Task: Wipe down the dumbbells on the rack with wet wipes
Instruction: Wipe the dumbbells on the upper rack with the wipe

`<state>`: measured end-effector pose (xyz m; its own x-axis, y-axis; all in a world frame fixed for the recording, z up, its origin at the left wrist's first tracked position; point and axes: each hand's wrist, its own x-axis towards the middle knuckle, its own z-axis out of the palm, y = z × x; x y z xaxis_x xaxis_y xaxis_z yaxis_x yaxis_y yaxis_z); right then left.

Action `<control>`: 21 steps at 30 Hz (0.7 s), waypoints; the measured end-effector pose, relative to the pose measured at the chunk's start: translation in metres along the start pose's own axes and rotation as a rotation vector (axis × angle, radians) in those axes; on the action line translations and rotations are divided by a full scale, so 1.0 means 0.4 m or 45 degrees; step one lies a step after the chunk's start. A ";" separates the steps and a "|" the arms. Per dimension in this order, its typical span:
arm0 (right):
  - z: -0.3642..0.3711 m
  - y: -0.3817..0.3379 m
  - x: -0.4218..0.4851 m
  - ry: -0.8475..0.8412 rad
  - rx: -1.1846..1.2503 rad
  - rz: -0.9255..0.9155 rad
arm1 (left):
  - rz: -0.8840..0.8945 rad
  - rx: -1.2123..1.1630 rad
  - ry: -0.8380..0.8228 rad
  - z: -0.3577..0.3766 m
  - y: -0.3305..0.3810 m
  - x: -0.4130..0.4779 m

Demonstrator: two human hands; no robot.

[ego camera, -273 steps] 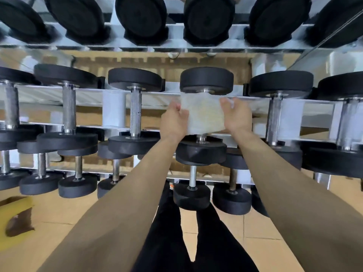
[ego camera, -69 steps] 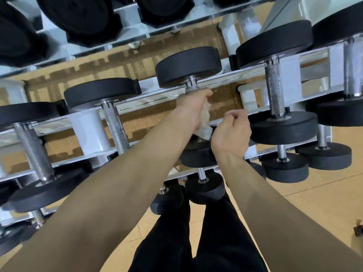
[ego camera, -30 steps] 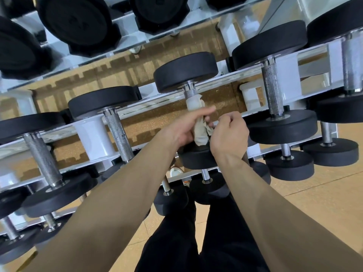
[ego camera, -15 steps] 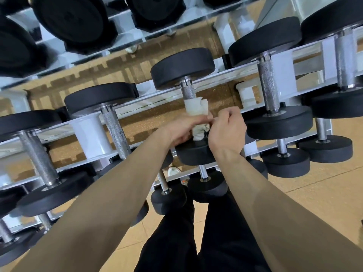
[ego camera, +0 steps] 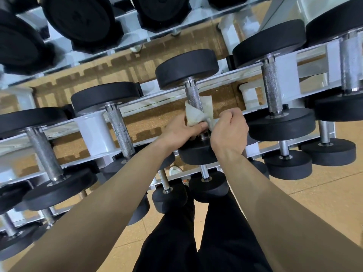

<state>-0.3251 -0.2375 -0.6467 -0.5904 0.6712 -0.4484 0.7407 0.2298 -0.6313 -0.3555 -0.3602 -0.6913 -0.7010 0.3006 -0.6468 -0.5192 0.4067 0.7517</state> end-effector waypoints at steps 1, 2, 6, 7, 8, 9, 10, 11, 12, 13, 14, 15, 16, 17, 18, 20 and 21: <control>0.000 0.000 0.001 0.004 -0.004 -0.002 | -0.019 -0.045 0.002 0.004 0.006 -0.004; -0.001 0.000 0.002 0.006 -0.009 -0.002 | -0.043 -0.085 -0.002 0.005 0.007 -0.009; 0.002 0.001 0.001 0.008 -0.016 0.003 | -0.231 -0.454 -0.164 -0.016 -0.006 -0.031; 0.003 0.002 0.001 0.009 -0.013 0.005 | -0.270 -0.543 -0.208 -0.022 -0.005 -0.031; 0.003 0.002 0.001 0.009 -0.008 0.008 | -0.292 -0.579 -0.204 -0.026 -0.004 -0.024; 0.004 0.002 0.001 0.010 -0.003 0.010 | -0.302 -0.575 -0.144 -0.029 -0.001 -0.016; 0.003 0.001 0.000 0.012 0.000 0.011 | -0.290 -0.515 -0.040 -0.028 0.006 -0.006; 0.002 0.001 0.000 0.014 0.002 0.008 | -0.250 -0.410 0.065 -0.026 0.014 0.005; 0.002 -0.001 0.000 0.014 0.002 0.006 | -0.186 -0.267 0.153 -0.022 0.018 0.016; 0.001 -0.002 0.000 0.013 0.002 0.005 | -0.126 -0.133 0.215 -0.019 0.023 0.022; 0.001 -0.002 -0.001 0.012 0.002 0.006 | -0.082 -0.047 0.254 -0.017 0.023 0.024; 0.001 -0.002 -0.001 0.012 0.002 0.009 | -0.052 -0.020 0.274 -0.017 0.020 0.026; 0.001 -0.002 -0.001 0.012 0.001 0.012 | -0.041 -0.052 0.263 -0.016 0.016 0.029; 0.001 -0.002 0.000 0.012 0.001 0.015 | -0.064 -0.137 0.239 -0.013 0.017 0.027; 0.001 -0.001 0.000 0.011 0.001 0.015 | -0.101 -0.270 0.206 -0.007 0.018 0.029; 0.000 -0.001 0.001 0.013 -0.001 0.012 | -0.165 -0.489 0.162 0.014 0.018 0.047; 0.000 -0.001 0.002 0.018 -0.002 0.011 | -0.174 -0.542 0.139 0.025 0.024 0.055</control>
<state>-0.3260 -0.2371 -0.6467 -0.5791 0.6831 -0.4449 0.7463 0.2246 -0.6265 -0.3711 -0.3413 -0.6997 -0.6479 0.1669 -0.7432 -0.7489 0.0389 0.6616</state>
